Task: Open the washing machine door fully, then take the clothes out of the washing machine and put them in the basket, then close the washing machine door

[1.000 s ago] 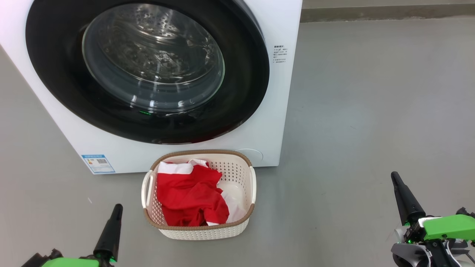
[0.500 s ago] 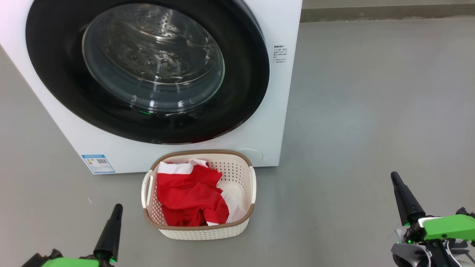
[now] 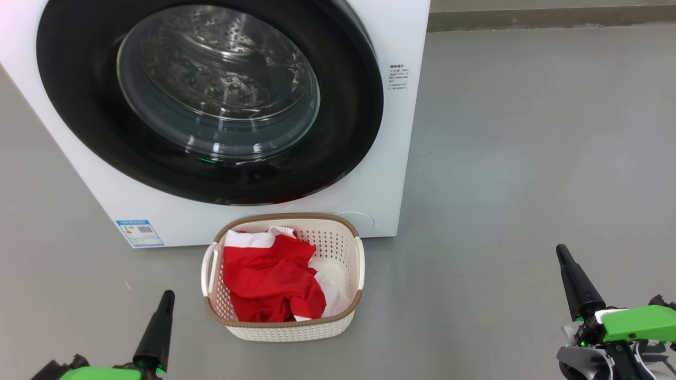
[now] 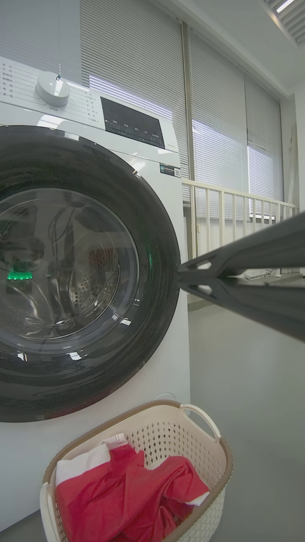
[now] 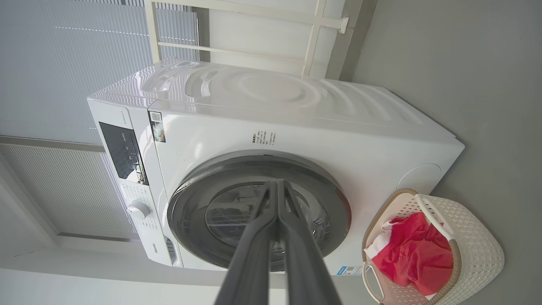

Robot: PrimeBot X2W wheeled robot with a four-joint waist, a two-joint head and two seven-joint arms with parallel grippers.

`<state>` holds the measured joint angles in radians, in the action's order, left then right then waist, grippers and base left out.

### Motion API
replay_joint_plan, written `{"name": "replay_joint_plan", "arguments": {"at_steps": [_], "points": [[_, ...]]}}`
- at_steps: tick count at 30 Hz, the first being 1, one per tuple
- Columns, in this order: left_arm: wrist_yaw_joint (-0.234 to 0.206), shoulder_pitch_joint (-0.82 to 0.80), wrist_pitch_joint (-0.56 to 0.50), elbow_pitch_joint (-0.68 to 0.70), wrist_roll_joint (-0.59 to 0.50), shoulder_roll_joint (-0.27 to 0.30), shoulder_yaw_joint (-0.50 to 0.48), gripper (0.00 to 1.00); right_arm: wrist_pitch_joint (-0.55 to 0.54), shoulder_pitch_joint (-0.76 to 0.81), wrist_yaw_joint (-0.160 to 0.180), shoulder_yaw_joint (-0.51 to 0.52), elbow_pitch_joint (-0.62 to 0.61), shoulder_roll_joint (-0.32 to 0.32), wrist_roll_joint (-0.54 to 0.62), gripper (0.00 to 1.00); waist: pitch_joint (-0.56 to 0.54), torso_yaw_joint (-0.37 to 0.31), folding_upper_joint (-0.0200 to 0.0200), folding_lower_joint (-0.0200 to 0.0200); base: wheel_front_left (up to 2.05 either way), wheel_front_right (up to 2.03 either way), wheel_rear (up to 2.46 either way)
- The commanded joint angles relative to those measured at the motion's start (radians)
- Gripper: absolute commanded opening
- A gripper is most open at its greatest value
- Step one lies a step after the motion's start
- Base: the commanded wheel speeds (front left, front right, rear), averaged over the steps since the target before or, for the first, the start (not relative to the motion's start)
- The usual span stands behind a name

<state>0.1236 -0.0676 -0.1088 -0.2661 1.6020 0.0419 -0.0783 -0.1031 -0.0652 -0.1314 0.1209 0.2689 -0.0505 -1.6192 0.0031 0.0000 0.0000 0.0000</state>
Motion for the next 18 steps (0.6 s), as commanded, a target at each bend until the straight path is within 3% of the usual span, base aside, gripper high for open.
{"name": "replay_joint_plan", "arguments": {"at_steps": [1,18], "points": [[0.007,-0.04,-0.004,0.021,0.007,0.008,-0.035,0.0,-0.005,-0.042,0.001,-0.013,-0.024,-0.005,0.006,0.0,0.0,0.0,0.0,0.0,0.0,0.0,0.0],[0.007,-0.04,-0.004,0.021,0.007,0.008,-0.035,0.0,-0.007,-0.042,0.001,-0.012,-0.024,-0.004,0.007,0.0,0.0,0.0,0.0,0.0,0.0,0.0,0.0]]}}
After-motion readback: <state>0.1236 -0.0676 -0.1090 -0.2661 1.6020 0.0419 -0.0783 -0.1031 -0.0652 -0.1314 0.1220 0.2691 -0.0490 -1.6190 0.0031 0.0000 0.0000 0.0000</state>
